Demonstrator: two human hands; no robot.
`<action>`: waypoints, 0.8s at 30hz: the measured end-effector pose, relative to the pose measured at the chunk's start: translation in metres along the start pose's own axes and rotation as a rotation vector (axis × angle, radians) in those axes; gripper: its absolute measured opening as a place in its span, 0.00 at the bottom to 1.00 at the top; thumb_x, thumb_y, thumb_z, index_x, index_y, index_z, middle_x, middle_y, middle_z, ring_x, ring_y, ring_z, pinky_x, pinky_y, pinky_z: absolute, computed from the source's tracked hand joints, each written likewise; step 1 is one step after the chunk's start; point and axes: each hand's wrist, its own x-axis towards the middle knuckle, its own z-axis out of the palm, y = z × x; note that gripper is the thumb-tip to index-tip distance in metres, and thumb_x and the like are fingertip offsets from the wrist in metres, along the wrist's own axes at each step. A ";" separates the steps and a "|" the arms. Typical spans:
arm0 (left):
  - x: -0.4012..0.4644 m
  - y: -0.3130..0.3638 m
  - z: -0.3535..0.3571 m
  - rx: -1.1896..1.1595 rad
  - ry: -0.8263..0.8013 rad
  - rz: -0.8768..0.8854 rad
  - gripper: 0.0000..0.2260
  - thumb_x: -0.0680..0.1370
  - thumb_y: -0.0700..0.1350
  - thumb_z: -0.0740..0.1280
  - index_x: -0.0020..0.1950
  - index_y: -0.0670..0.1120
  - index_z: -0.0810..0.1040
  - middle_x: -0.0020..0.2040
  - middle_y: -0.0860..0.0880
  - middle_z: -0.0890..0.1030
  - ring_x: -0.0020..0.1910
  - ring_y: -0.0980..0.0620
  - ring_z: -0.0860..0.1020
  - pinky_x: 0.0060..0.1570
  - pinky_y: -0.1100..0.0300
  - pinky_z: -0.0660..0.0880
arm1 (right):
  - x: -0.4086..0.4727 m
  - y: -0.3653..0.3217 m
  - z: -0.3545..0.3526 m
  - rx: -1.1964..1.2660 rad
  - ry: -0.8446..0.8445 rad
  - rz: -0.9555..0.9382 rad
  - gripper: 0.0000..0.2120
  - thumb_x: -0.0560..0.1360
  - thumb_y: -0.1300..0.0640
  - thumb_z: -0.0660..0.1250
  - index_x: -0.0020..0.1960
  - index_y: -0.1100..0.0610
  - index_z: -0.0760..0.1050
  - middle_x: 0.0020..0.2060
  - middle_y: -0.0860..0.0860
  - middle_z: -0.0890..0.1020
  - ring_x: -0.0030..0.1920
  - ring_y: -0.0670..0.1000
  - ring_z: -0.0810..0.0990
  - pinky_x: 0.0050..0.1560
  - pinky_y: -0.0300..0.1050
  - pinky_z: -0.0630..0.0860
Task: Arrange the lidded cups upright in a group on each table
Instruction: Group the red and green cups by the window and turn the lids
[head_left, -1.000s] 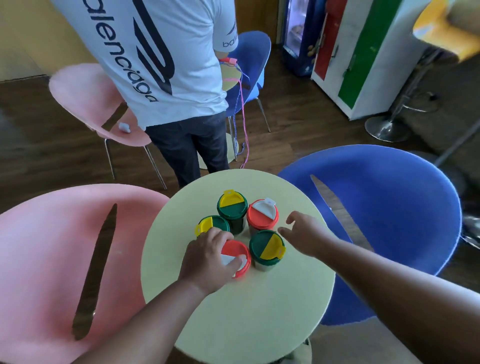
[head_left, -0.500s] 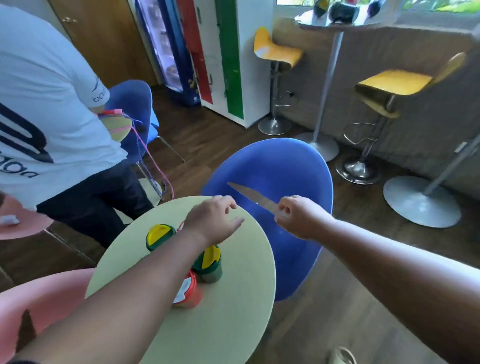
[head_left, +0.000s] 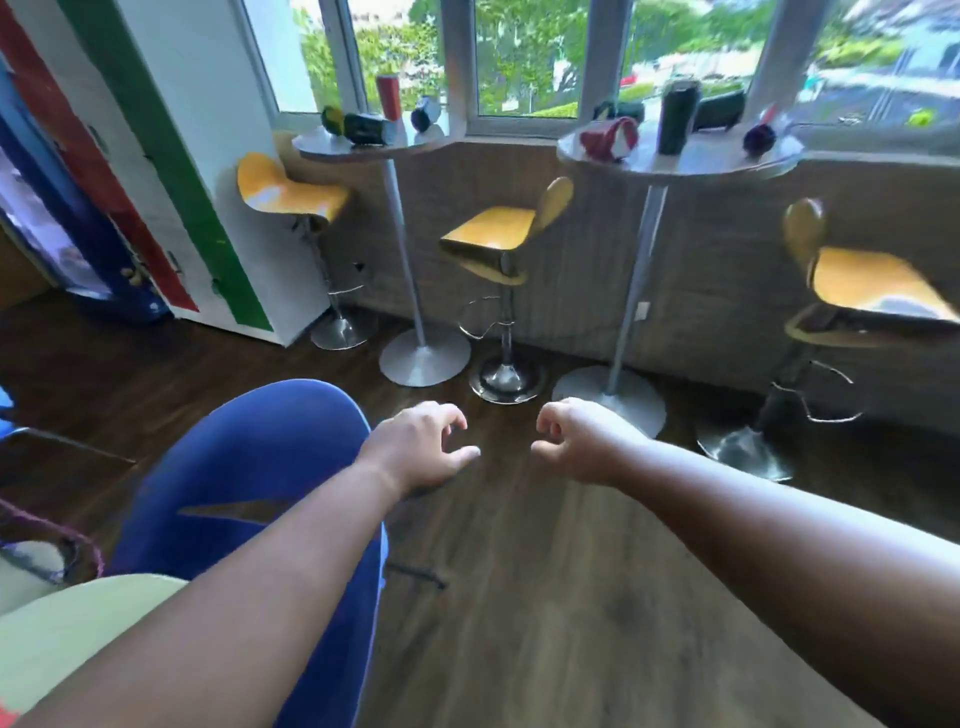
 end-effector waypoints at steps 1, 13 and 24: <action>0.020 0.022 0.005 -0.006 0.001 0.021 0.16 0.73 0.63 0.67 0.58 0.58 0.76 0.52 0.58 0.77 0.52 0.55 0.77 0.55 0.55 0.76 | 0.002 0.024 -0.013 -0.004 0.008 0.027 0.14 0.75 0.44 0.67 0.54 0.52 0.78 0.47 0.46 0.76 0.50 0.52 0.78 0.52 0.47 0.78; 0.223 0.180 -0.004 -0.044 0.008 0.196 0.16 0.73 0.61 0.69 0.58 0.57 0.77 0.52 0.57 0.76 0.51 0.54 0.77 0.53 0.55 0.76 | 0.071 0.214 -0.137 0.063 0.172 0.202 0.09 0.74 0.43 0.65 0.49 0.46 0.73 0.47 0.45 0.76 0.48 0.50 0.78 0.53 0.51 0.78; 0.470 0.214 -0.079 -0.024 0.114 0.371 0.17 0.75 0.59 0.69 0.59 0.53 0.77 0.53 0.54 0.78 0.50 0.54 0.77 0.52 0.56 0.76 | 0.255 0.278 -0.266 0.064 0.298 0.220 0.14 0.74 0.45 0.68 0.55 0.51 0.77 0.48 0.47 0.78 0.49 0.50 0.78 0.53 0.51 0.79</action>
